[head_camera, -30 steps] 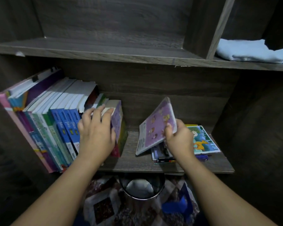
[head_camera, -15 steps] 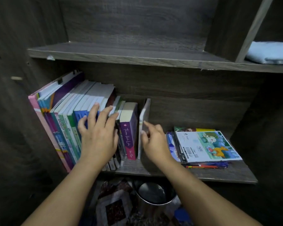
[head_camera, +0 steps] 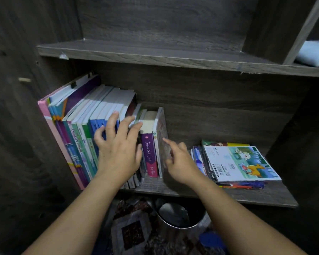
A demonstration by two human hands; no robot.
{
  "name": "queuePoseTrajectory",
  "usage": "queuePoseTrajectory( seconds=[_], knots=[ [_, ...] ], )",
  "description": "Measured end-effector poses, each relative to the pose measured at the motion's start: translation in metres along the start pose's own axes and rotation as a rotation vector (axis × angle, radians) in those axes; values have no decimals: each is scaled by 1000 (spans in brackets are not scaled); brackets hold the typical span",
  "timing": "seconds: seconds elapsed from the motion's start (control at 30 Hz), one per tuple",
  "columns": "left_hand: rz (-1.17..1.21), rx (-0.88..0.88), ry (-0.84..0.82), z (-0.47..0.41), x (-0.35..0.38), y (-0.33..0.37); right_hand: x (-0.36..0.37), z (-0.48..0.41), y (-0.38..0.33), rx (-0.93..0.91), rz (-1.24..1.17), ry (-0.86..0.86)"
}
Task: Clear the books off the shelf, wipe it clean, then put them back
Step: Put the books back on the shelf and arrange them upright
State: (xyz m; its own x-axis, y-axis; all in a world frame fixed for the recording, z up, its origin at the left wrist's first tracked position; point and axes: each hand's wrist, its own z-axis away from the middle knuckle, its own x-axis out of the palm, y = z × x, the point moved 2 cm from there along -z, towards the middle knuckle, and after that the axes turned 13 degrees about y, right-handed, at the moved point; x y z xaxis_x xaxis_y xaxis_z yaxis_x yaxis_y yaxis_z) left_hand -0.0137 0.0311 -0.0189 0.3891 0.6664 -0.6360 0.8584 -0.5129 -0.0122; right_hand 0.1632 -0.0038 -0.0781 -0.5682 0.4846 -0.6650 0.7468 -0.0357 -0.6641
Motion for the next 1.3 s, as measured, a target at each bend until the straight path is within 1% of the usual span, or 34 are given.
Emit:
queuePoseTrajectory(
  seconds=[0.27,0.37,0.5,0.63,0.7,0.93,1.0,1.1,1.17,1.3],
  knots=[
    [63,-51,38,3,3,9,-30,3,13,-23,83,95],
    [91,-56,80,4,2,20,-50,7,23,-35,134,128],
    [160,19,115,6,6,43,-78,11,51,69,226,163],
    [247,113,47,9,18,74,-111,22,87,169,437,154],
    [283,142,-4,12,26,88,-128,28,102,248,515,150],
    [374,192,-154,24,49,134,-167,49,144,461,745,151],
    [372,201,-195,27,53,142,-171,53,159,587,713,151],
    [381,202,-239,32,57,147,-170,53,171,731,554,203],
    [387,204,-243,33,59,146,-169,50,173,791,446,270],
    [388,184,-216,31,57,141,-173,46,172,982,267,405]
  ],
)
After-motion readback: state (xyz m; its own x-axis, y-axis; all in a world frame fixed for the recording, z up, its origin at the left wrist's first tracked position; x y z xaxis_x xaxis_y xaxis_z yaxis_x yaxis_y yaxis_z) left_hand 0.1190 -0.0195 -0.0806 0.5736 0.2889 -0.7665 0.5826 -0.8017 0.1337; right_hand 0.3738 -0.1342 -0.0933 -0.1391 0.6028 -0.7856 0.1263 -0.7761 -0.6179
